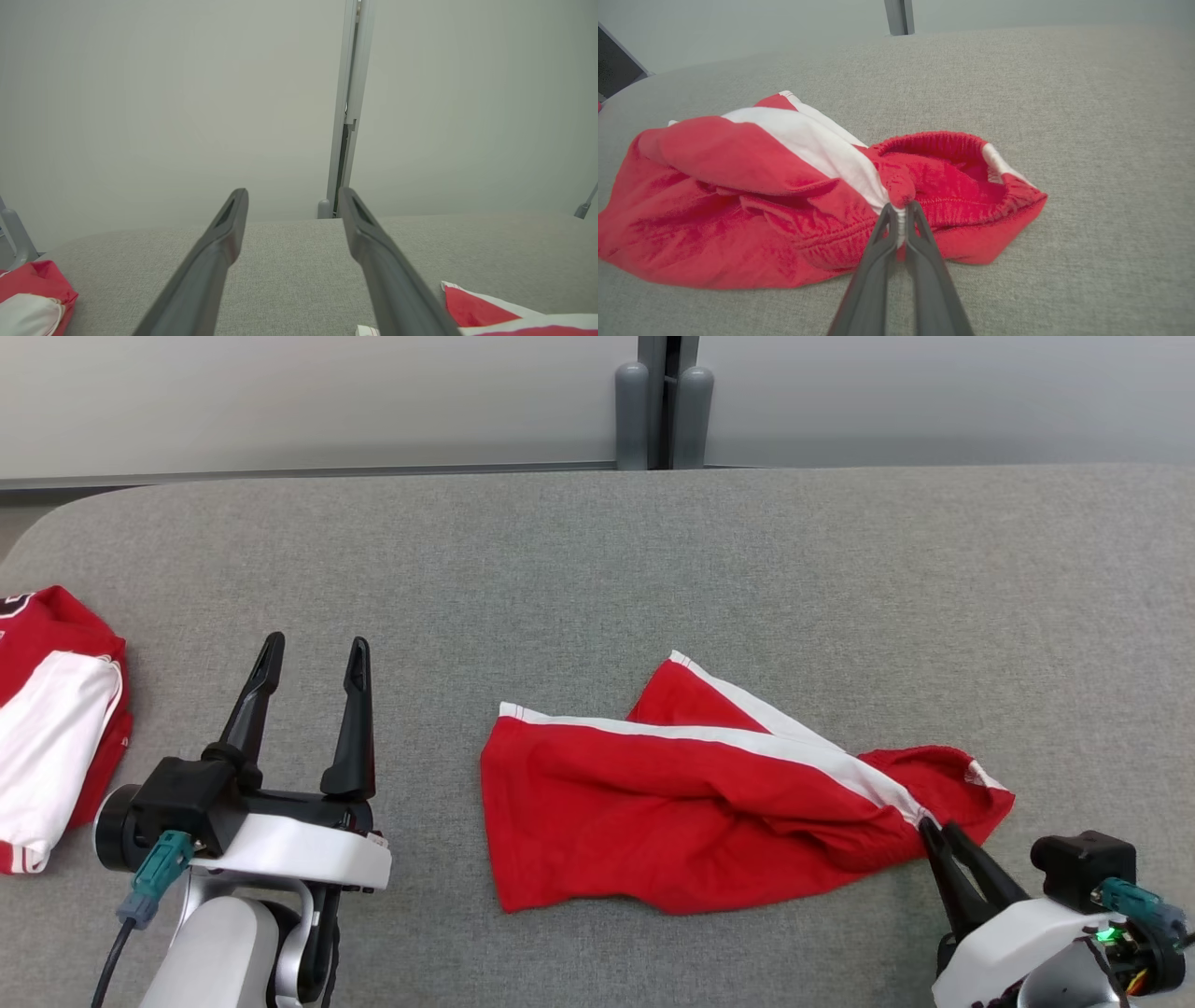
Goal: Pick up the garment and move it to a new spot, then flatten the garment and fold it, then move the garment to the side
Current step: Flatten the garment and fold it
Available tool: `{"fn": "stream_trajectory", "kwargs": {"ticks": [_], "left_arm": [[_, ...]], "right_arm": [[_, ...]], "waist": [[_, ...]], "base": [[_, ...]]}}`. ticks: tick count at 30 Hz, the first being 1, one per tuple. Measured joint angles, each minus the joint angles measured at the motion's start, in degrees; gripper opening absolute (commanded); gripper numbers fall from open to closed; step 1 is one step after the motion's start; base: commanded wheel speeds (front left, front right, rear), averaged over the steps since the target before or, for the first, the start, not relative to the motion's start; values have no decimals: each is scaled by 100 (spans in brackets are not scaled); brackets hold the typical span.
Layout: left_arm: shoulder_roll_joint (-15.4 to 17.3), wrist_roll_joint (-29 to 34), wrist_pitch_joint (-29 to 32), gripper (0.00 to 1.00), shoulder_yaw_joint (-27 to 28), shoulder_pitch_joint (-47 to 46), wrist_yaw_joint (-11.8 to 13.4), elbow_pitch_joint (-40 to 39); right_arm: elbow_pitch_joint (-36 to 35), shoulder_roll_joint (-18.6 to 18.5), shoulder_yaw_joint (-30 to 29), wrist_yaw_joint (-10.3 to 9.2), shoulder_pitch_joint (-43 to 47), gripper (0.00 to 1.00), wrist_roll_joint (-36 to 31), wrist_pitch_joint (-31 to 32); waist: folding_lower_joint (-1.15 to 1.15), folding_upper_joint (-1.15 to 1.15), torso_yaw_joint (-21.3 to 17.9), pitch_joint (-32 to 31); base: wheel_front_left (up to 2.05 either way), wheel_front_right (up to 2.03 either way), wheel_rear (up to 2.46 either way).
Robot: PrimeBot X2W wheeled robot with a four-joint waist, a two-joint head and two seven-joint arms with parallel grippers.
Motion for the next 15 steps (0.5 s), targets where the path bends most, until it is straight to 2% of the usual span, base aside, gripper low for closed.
{"fn": "stream_trajectory", "kwargs": {"ticks": [4,9,15], "left_arm": [[34,-2,3,100,20,28,51,-23],[64,-67,62,100,57,261,114,-68],[132,-78,110,100,93,622,227,-204]], "right_arm": [[-22,69,-111,0,-15,100,20,-358],[-423,131,-343,-1,32,100,-149,-859],[-895,137,-550,-1,198,100,-444,-984]], "waist": [[0,0,-66,-47],[0,0,-143,-188],[0,0,-231,-438]], "base": [[0,0,0],[0,0,0],[0,0,0]]}}
